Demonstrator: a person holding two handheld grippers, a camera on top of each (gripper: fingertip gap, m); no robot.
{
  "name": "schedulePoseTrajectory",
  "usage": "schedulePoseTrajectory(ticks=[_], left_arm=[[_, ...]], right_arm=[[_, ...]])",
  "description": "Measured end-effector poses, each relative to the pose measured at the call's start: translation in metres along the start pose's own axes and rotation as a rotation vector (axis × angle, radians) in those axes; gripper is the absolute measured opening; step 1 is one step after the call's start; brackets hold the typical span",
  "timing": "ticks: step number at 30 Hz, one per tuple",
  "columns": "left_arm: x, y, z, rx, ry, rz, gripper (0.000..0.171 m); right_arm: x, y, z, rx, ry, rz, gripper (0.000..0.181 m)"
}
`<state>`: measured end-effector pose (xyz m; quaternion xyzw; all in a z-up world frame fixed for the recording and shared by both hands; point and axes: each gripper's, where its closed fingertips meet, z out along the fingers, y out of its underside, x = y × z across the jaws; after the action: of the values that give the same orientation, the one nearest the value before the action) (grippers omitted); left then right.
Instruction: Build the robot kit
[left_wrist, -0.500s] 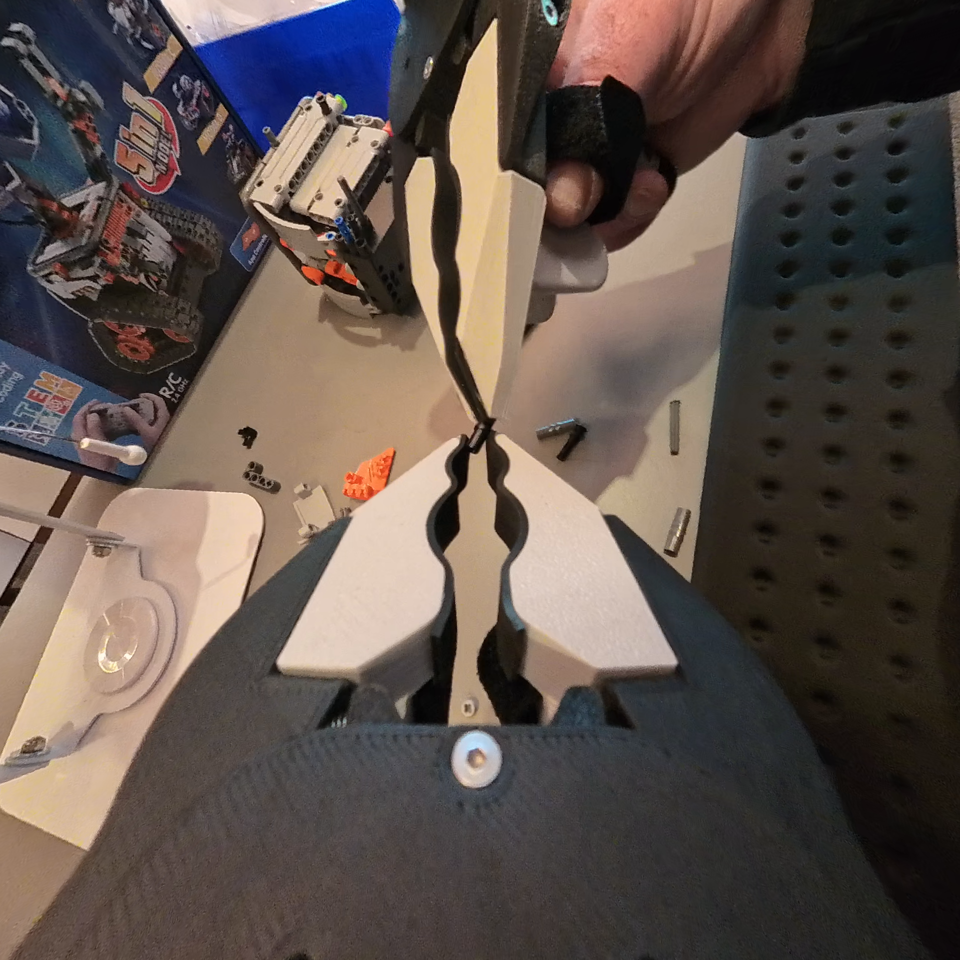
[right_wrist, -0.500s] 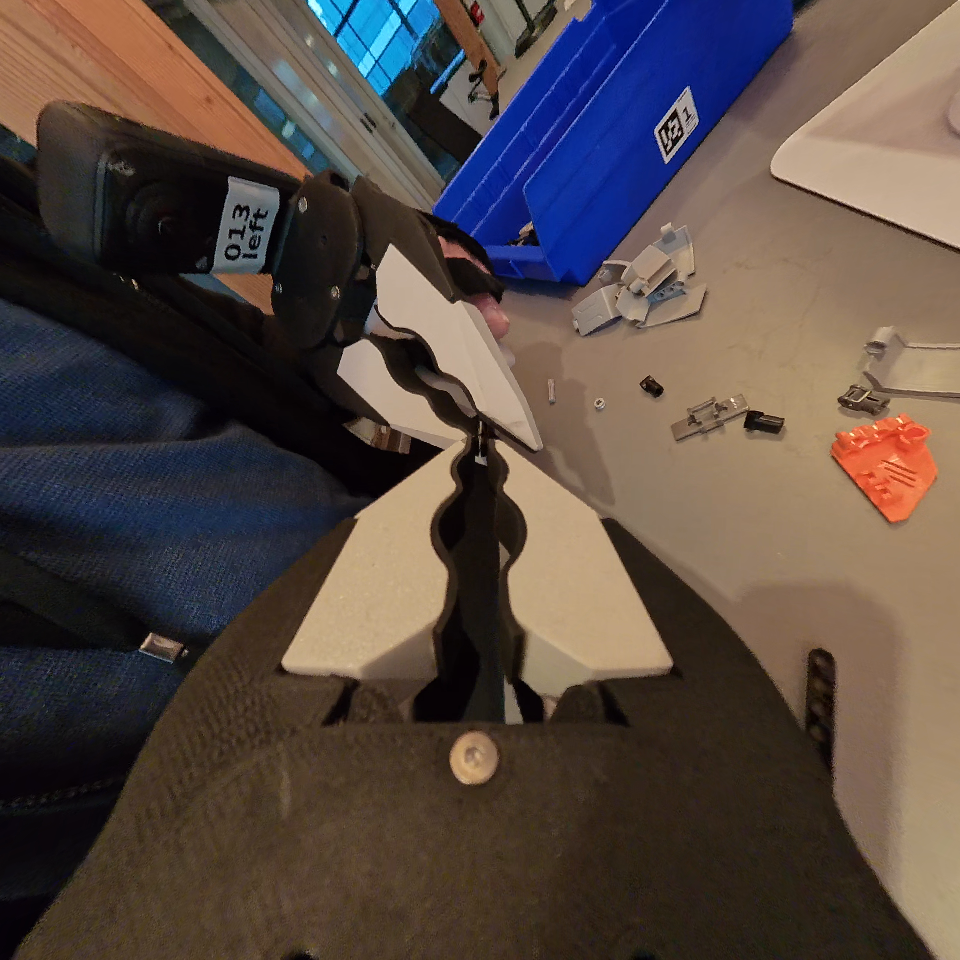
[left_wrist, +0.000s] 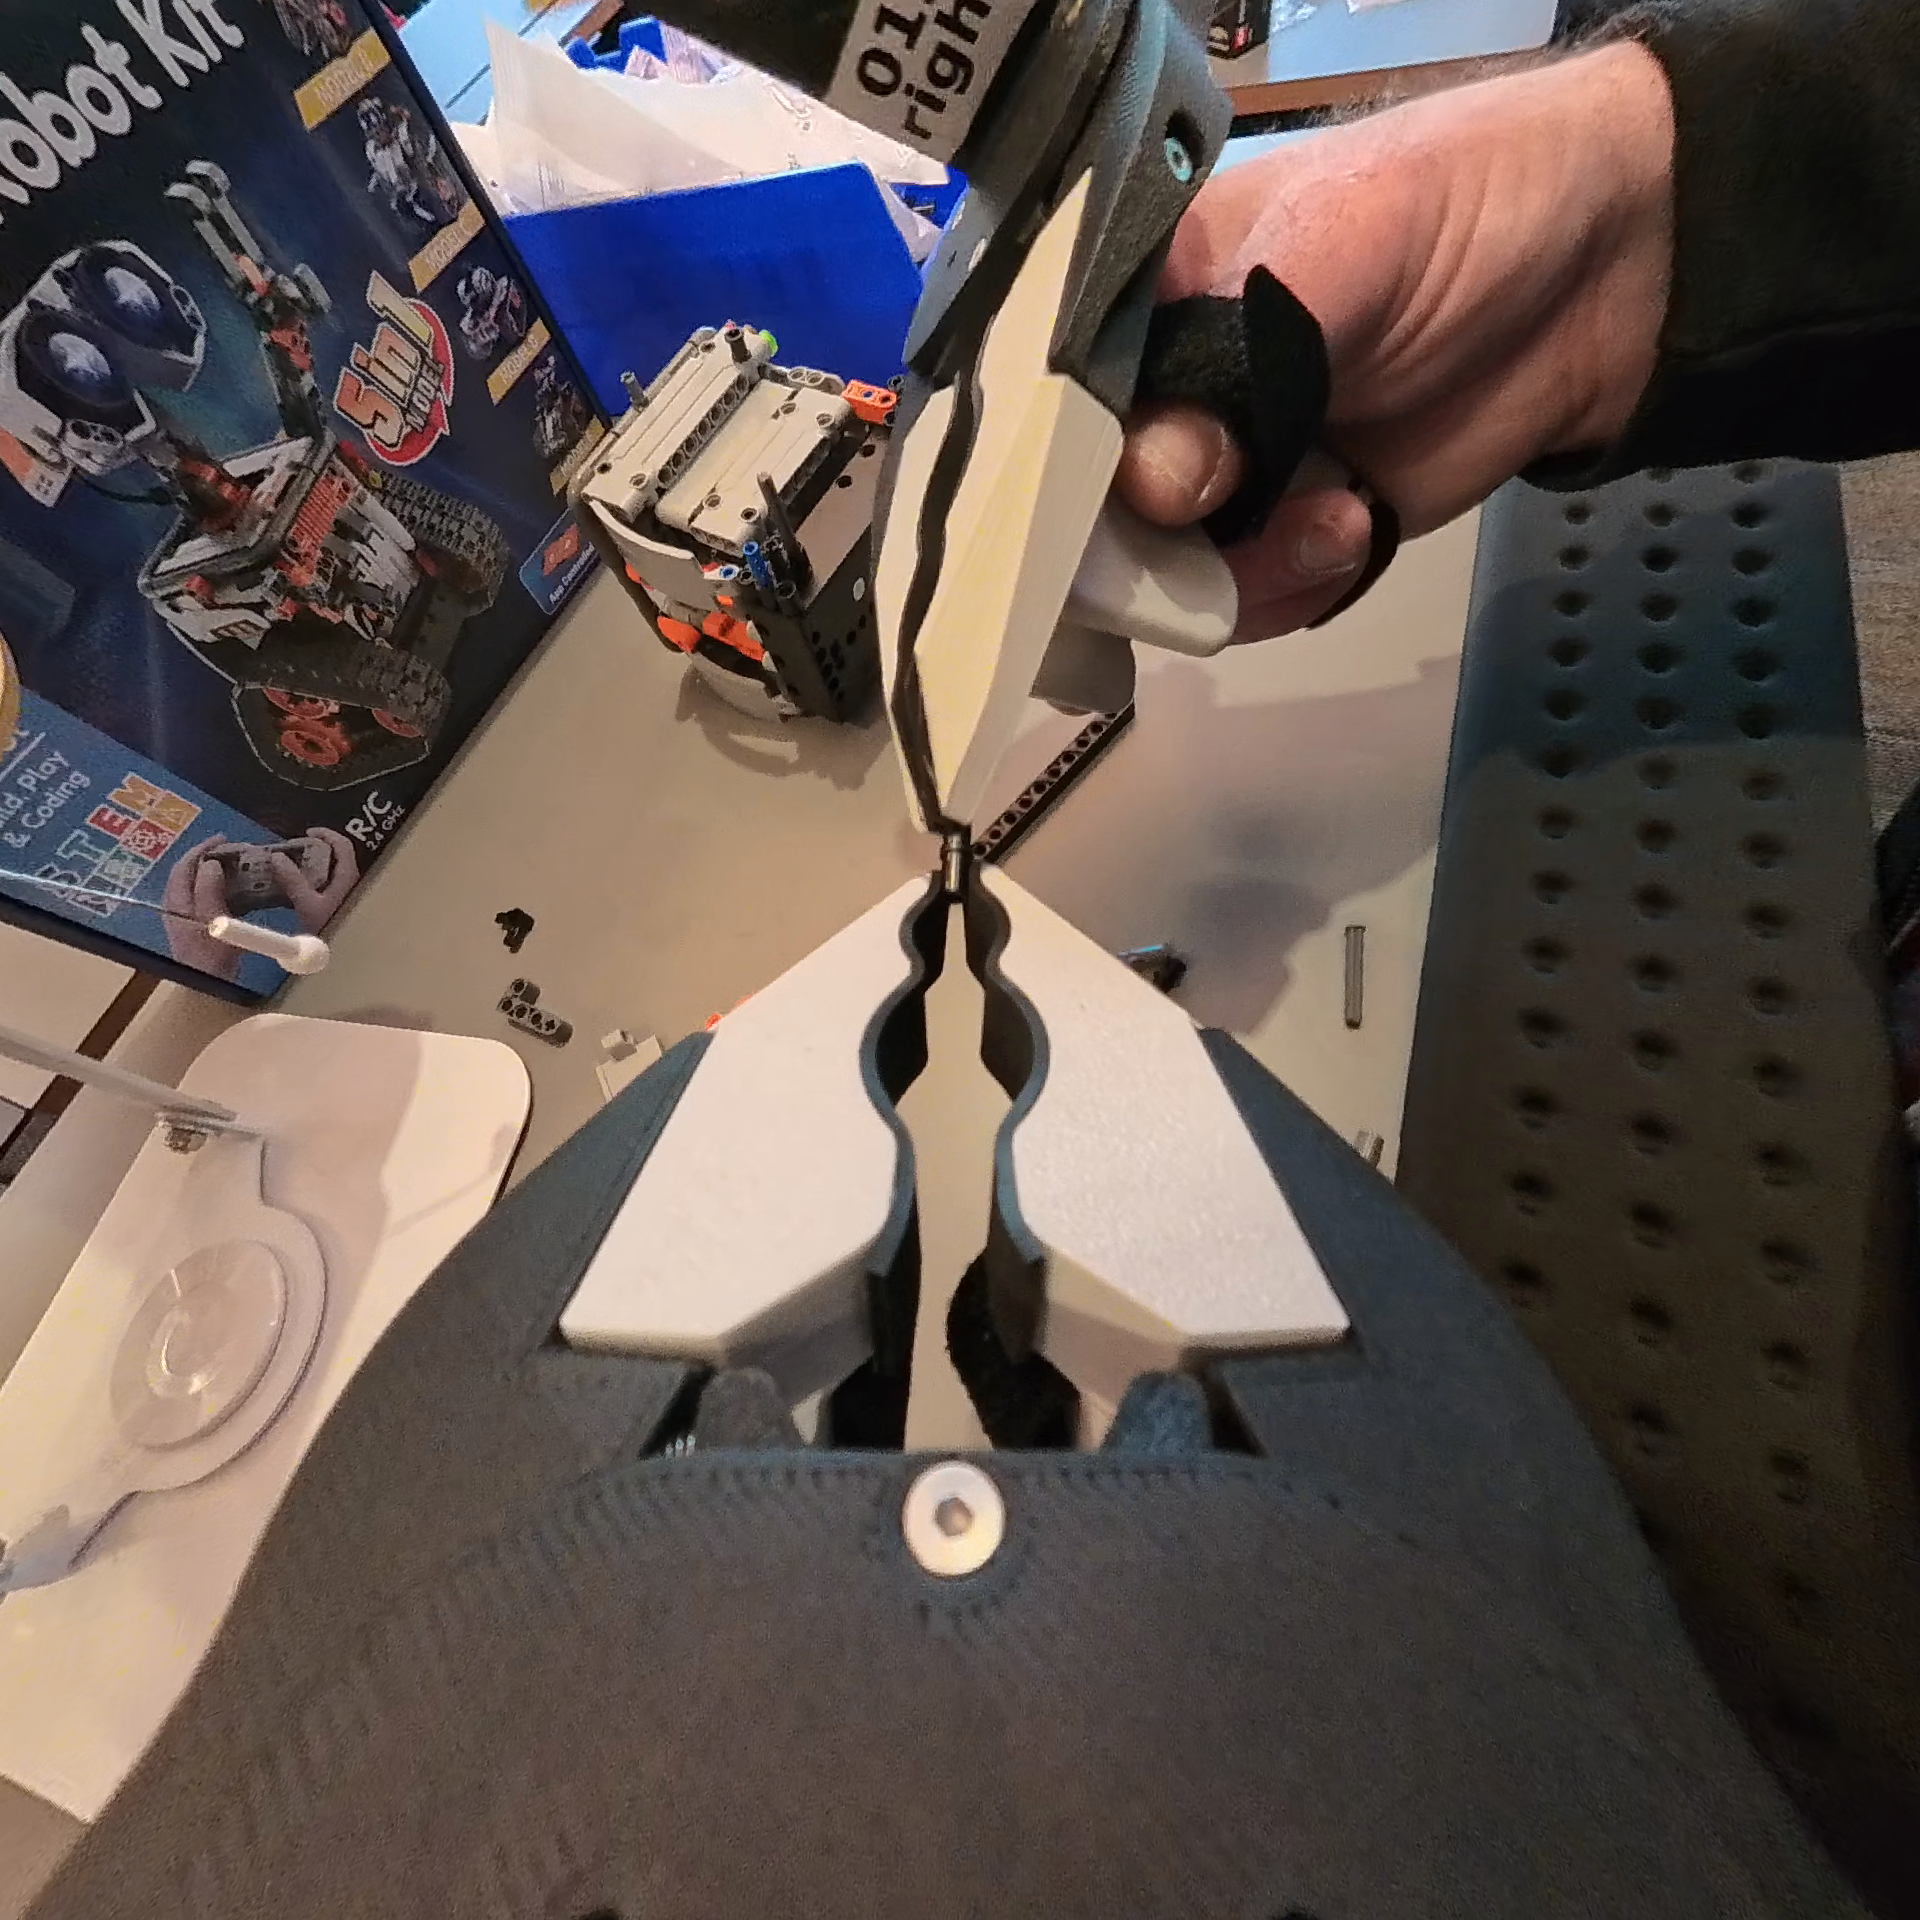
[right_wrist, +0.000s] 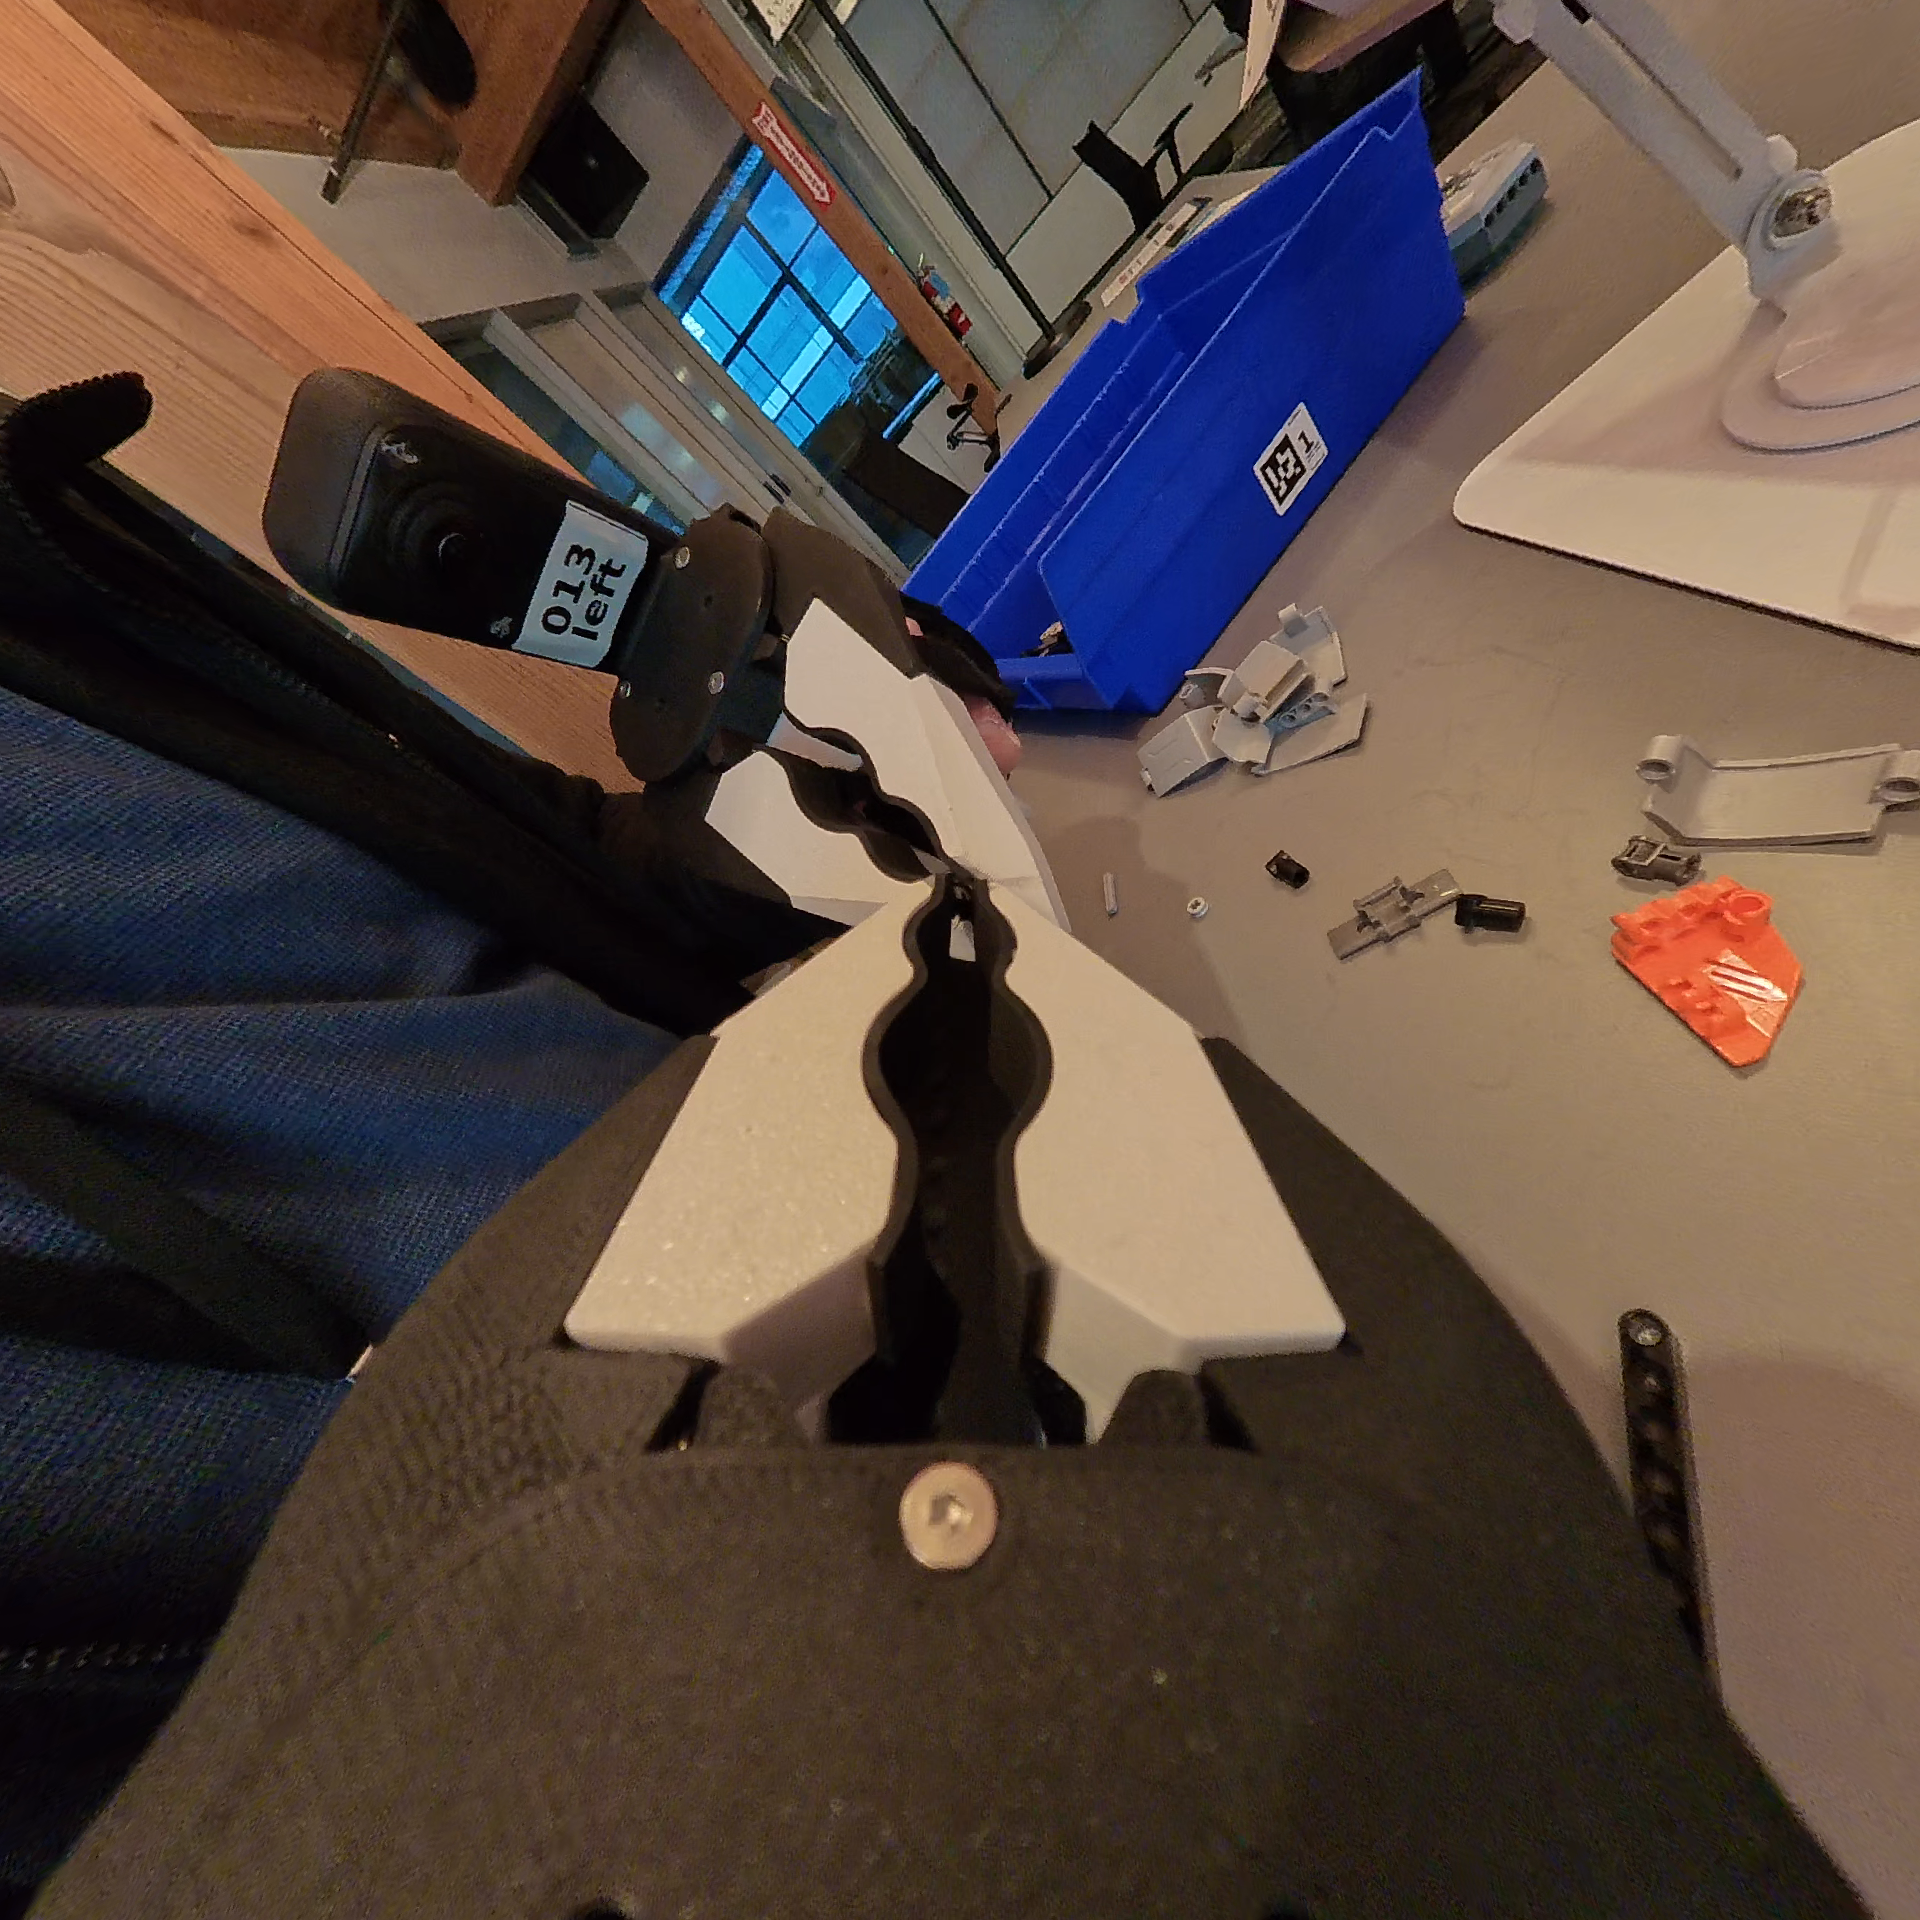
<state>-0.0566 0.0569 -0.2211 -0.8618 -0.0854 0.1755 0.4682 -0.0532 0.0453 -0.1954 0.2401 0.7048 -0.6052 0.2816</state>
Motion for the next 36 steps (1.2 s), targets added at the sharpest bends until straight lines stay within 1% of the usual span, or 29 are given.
schedulePoseTrajectory(ticks=[12, 20, 29, 36], left_arm=[[0.000, -0.010, 0.007, 0.033, 0.031, -0.023, 0.001], [0.009, -0.016, 0.016, 0.044, 0.066, -0.014, 0.001], [0.027, -0.028, 0.030, 0.062, 0.132, 0.010, 0.001], [0.027, -0.038, 0.035, 0.093, 0.140, -0.005, 0.001]], right_arm=[[-0.001, -0.004, -0.011, 0.052, 0.022, -0.005, 0.001], [-0.003, 0.002, -0.023, 0.087, 0.049, -0.003, 0.001], [-0.010, 0.014, -0.044, 0.145, 0.096, 0.009, 0.000], [-0.011, 0.008, -0.053, 0.191, 0.121, 0.000, 0.000]])
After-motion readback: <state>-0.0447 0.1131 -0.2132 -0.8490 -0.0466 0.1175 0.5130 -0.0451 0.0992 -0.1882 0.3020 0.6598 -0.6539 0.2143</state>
